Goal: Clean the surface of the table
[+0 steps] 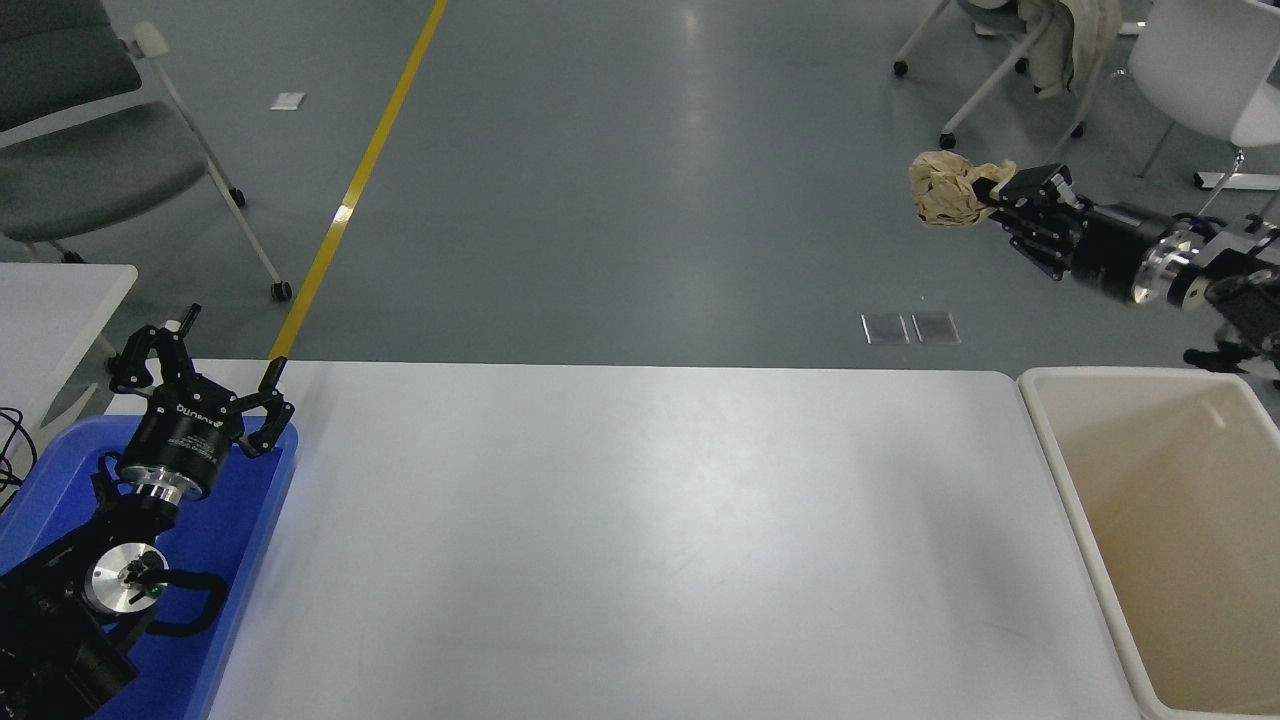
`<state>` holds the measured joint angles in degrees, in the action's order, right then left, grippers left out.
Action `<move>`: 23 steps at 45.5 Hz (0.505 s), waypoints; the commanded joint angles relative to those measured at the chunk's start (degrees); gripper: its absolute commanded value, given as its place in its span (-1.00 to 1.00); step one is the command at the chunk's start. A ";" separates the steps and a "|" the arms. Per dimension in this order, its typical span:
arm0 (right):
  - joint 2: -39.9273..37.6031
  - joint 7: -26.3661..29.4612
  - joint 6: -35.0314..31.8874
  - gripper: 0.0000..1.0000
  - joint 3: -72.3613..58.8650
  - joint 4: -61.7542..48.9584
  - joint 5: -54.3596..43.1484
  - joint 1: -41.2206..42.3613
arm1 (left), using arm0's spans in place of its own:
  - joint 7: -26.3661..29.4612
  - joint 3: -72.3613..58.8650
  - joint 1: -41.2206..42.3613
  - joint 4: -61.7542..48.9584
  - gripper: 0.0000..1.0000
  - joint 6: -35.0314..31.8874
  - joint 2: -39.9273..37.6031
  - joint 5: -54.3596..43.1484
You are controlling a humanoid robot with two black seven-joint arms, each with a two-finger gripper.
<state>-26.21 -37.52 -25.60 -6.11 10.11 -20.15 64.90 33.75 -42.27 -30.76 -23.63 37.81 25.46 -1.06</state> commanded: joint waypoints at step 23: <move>-1.38 12.90 3.27 -1.00 28.16 -10.91 0.38 -8.83 | 0.00 0.00 0.00 0.08 1.00 -0.02 0.03 0.01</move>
<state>-27.39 -29.26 -24.78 13.96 1.46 -19.85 58.09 33.75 -42.28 -30.76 -23.63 37.82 25.48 -1.06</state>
